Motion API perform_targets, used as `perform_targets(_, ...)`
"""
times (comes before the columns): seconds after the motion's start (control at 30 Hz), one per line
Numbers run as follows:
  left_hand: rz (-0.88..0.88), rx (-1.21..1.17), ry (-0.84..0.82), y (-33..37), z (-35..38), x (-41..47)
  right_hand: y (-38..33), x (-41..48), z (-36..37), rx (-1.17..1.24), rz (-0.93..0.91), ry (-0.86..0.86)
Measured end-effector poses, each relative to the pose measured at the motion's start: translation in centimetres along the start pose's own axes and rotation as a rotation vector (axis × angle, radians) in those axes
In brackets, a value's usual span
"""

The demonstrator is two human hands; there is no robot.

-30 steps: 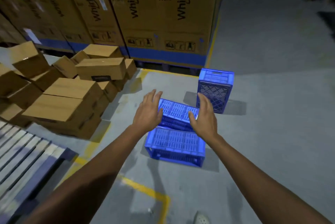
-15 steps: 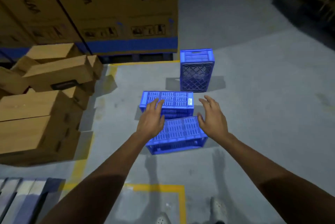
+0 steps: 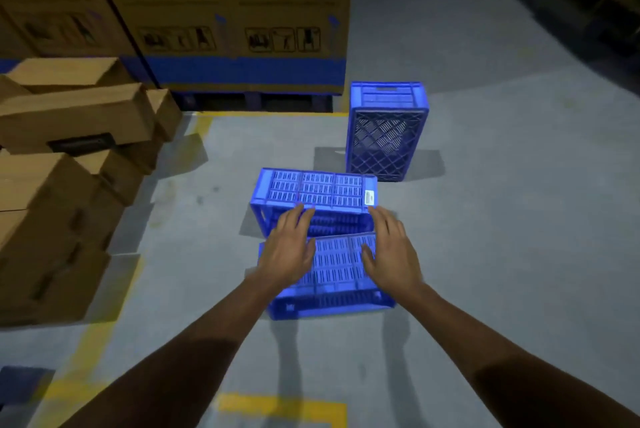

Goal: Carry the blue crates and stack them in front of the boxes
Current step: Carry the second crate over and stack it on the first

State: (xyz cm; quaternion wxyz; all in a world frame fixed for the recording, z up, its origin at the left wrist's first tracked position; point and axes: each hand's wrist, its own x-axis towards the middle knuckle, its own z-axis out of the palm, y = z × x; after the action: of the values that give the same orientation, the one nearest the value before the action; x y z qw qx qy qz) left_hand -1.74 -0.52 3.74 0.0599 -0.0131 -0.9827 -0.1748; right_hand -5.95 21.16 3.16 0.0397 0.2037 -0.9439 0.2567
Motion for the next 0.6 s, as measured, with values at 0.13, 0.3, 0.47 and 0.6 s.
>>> perform_targets(0.13, 0.005, 0.058, -0.039, -3.0, 7.8, 0.7, 4.5, 0.4, 7.6, -0.021, -0.022, -0.023)
perform_targets(0.3, 0.001, 0.059, -0.101, -6.0, 17.3, 0.9, 9.5, -0.2, 16.0, -0.085, -0.021, -0.099)
perform_targets(0.47, -0.015, 0.124, -0.281, -7.7, 24.3, 1.4, 12.5, -0.9, 21.9, -0.259, 0.032, -0.244)
perform_targets(0.6, -0.041, 0.186, -0.561, -9.4, 28.1, 1.4, 14.6, -1.0, 25.1, -0.385, 0.075, -0.516)
